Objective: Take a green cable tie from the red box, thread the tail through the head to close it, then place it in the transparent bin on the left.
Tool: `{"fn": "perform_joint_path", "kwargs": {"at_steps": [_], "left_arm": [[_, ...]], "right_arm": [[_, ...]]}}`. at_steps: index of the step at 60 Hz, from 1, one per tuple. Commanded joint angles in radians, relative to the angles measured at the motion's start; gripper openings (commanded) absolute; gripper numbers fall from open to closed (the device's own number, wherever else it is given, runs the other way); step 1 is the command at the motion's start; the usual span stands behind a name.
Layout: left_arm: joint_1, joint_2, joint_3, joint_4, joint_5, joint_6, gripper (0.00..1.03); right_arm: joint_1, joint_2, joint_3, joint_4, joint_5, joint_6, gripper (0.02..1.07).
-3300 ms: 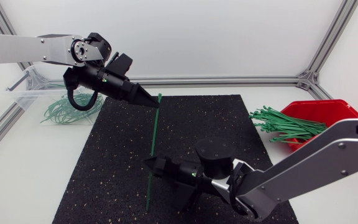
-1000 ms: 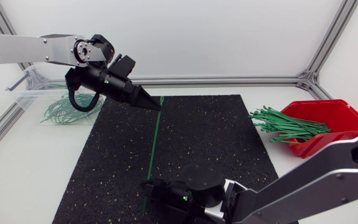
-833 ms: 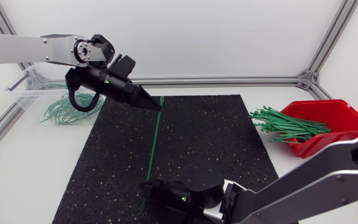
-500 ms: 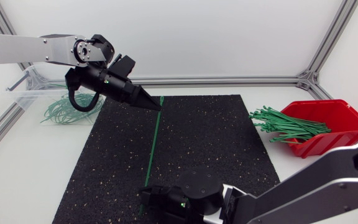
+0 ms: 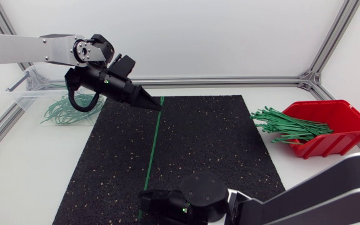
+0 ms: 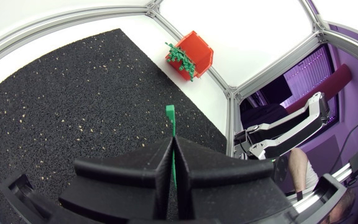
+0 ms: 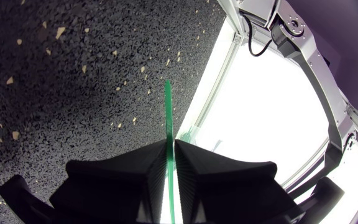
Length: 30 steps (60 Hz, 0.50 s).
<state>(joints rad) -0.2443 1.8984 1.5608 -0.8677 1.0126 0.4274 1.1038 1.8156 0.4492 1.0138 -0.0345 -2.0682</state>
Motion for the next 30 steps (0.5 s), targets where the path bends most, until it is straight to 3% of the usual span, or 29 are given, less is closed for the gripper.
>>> {"fn": "perform_joint_path", "kwargs": {"at_steps": [1, 5, 10, 30], "left_arm": [[0.008, -0.004, 0.025, -0.019, 0.000, 0.027, 0.03], [0.007, -0.004, 0.025, -0.017, 0.000, 0.027, 0.03], [0.004, -0.005, 0.019, -0.019, 0.000, 0.027, 0.03], [0.010, -0.030, -0.007, -0.100, 0.001, 0.114, 0.03]], "right_arm": [[0.008, -0.019, -0.024, -0.001, 0.010, 0.005, 0.17], [0.010, -0.024, -0.023, -0.001, 0.013, 0.006, 0.17], [0.011, -0.024, -0.017, -0.003, 0.016, 0.006, 0.07], [0.016, -0.050, 0.060, -0.035, 0.056, 0.118, 0.07]]}}
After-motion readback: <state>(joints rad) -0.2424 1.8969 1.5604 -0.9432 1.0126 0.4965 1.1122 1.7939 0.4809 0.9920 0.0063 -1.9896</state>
